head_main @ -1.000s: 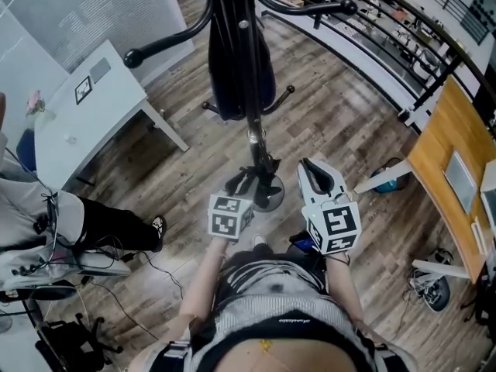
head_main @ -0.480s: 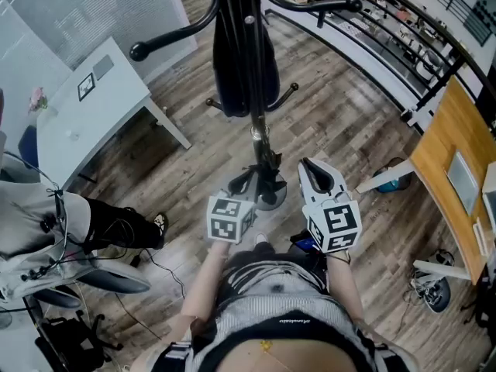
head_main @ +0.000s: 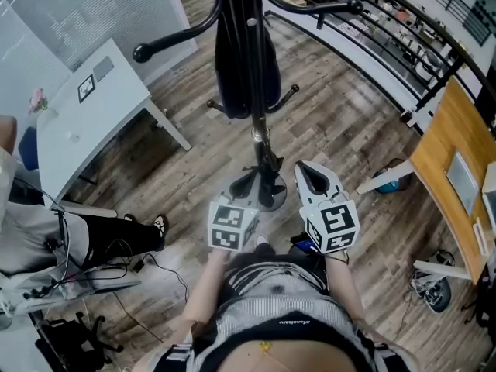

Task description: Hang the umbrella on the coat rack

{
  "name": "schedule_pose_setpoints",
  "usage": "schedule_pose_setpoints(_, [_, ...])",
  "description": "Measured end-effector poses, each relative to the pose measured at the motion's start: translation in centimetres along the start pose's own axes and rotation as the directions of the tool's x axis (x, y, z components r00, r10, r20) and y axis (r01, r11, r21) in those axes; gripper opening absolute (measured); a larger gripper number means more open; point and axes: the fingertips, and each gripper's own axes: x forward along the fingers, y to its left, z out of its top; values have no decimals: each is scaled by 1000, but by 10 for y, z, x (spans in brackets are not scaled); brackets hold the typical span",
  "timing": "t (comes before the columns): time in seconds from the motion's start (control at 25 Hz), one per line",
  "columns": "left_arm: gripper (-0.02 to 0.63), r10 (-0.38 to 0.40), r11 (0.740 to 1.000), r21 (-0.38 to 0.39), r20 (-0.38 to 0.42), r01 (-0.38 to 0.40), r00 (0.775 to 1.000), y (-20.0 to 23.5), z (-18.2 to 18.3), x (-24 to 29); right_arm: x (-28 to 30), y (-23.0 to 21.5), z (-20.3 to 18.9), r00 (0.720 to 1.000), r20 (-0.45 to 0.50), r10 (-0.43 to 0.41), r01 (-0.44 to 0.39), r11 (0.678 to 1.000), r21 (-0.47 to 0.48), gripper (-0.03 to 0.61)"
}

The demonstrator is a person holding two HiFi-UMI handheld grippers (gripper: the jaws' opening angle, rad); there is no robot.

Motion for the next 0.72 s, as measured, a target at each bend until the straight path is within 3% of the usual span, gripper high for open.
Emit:
schedule_pose_setpoints(0.2, [8, -5, 1000, -13, 38, 6, 999, -11, 10, -8, -5, 5, -2, 1000, -7, 16, -16, 1000, -13, 5])
schedule_pose_setpoints(0.72, [8, -9, 999, 48, 137, 2, 991, -22, 43, -23, -1, 30, 16, 995, 37, 91, -90, 996, -20, 5])
